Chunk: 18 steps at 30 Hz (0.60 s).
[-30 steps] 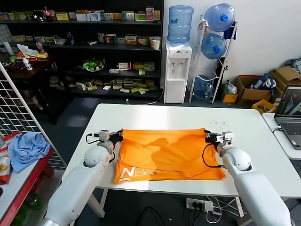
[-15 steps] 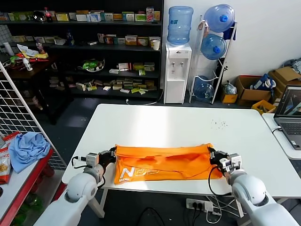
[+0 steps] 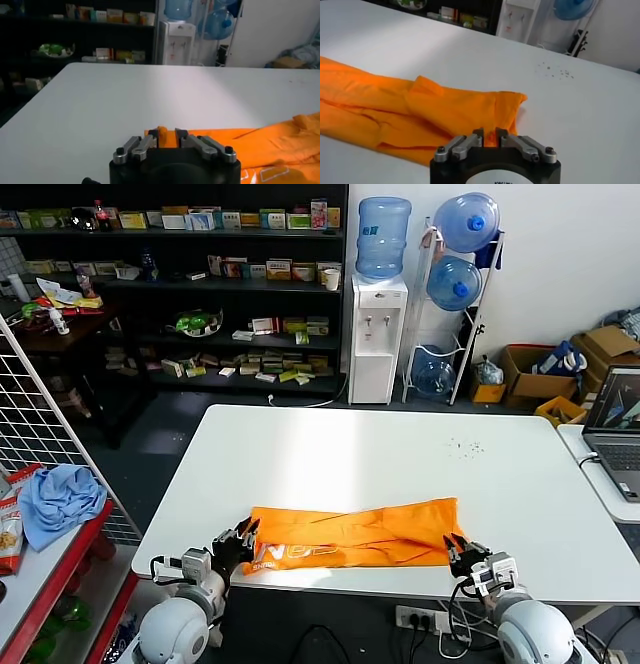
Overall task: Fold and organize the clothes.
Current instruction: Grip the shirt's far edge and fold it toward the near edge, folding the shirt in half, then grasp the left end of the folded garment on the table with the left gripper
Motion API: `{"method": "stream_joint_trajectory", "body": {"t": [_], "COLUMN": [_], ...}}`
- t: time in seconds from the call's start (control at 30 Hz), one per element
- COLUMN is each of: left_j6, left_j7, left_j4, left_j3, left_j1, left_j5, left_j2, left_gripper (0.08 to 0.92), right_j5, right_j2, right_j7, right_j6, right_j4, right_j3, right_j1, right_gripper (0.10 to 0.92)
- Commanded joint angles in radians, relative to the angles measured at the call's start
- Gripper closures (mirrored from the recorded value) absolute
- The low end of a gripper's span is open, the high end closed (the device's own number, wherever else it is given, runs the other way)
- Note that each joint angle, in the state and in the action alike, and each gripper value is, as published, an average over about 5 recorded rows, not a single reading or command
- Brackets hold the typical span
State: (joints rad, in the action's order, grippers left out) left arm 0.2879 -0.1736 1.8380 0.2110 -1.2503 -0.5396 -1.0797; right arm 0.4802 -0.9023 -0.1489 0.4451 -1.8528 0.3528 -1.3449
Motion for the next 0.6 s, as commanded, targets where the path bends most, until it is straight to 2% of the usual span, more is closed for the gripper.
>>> {"method": "stream_joint_trajectory", "body": {"t": [0.03, 0.43, 0.6], "left_j6": [-0.100, 0.086, 0.111], "left_j7": [0.000, -0.038, -0.044], "left_j4": [0.001, -0.094, -0.124], "left_j3": [0.008, 0.011, 0.001], "left_j1": [-0.019, 0.021, 0.033], "left_j5": [-0.002, -0.174, -0.183], "left_j2": [-0.028, -0.057, -0.067], "left_gripper": [0.616, 0.270, 0.184], "right_j5": [-0.011, 0.015, 0.021], "right_j2": [0.003, 0.002, 0.003], "right_j7": [-0.022, -0.030, -0.028], "right_j6": [-0.004, 0.015, 0.015], "right_j4": [-0.030, -0.039, -0.036], "right_j3": [0.012, 0.002, 0.001], "right_j1": [-0.046, -0.015, -0.015], "right_gripper": [0.636, 0.290, 0.209]}}
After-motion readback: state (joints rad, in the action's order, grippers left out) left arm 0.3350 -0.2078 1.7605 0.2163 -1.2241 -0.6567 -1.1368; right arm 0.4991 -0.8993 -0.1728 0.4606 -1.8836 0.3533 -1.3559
